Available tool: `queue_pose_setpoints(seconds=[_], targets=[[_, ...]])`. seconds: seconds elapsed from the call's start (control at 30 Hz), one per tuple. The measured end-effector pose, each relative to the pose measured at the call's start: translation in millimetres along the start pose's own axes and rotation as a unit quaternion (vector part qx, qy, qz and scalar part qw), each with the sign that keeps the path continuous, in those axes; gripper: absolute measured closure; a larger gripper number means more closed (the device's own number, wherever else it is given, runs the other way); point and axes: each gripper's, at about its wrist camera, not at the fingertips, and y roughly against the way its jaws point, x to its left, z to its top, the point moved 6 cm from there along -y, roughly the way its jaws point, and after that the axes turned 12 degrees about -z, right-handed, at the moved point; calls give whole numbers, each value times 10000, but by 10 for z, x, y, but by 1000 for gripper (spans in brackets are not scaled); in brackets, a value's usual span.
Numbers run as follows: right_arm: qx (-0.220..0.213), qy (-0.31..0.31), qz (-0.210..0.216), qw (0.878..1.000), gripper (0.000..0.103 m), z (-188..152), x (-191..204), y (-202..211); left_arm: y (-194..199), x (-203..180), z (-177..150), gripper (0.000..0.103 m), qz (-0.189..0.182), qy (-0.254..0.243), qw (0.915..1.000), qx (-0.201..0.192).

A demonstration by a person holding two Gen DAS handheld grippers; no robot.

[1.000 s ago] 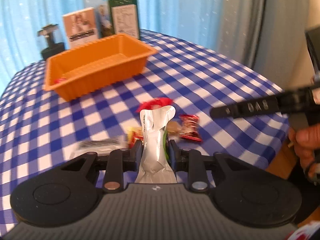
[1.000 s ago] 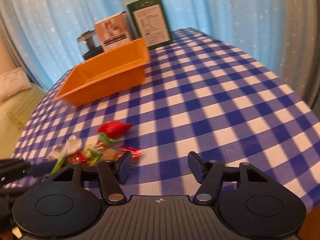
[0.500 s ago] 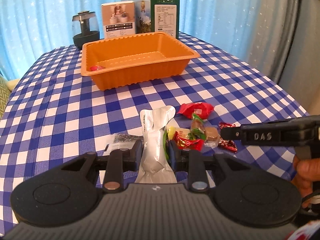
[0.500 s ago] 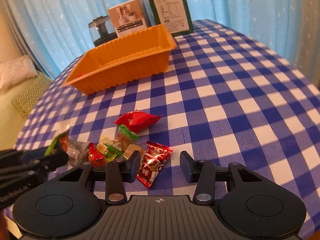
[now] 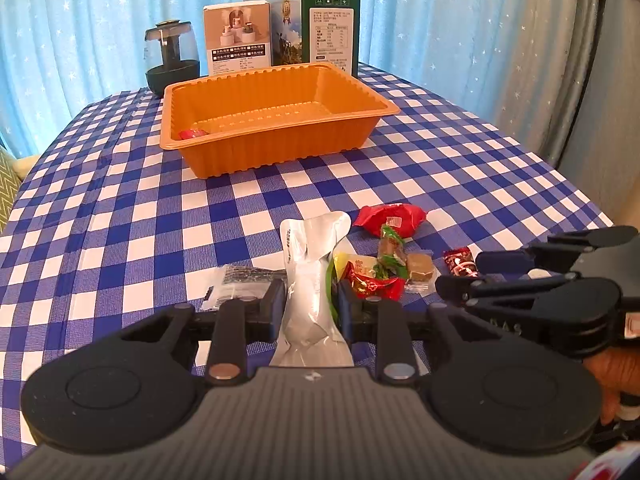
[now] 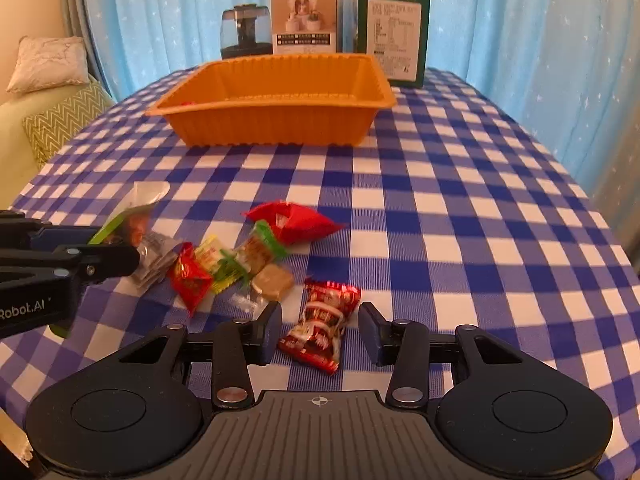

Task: Organize snacks
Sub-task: 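Grasp the white stick snack with the left gripper while the right grasps a red candy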

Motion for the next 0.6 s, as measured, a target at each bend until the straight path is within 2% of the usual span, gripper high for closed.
queue_pose_setpoints(seconds=[0.2,0.33,0.43,0.6], targets=[[-11,-38,-41,10000,68,-14,-43,28,-3,-3,-4,78,12,23,10000,-1],[-35,3,-92,10000,70,1,-50,13,-11,-6,-11,78,3,24,10000,17],[-60,176,-73,9998,79,-7,1,33,-12,-4,-13,78,7,23,10000,22],[-115,260,-80,9996,82,-34,23,63,-4,3,-7,78,23,32,10000,-4]])
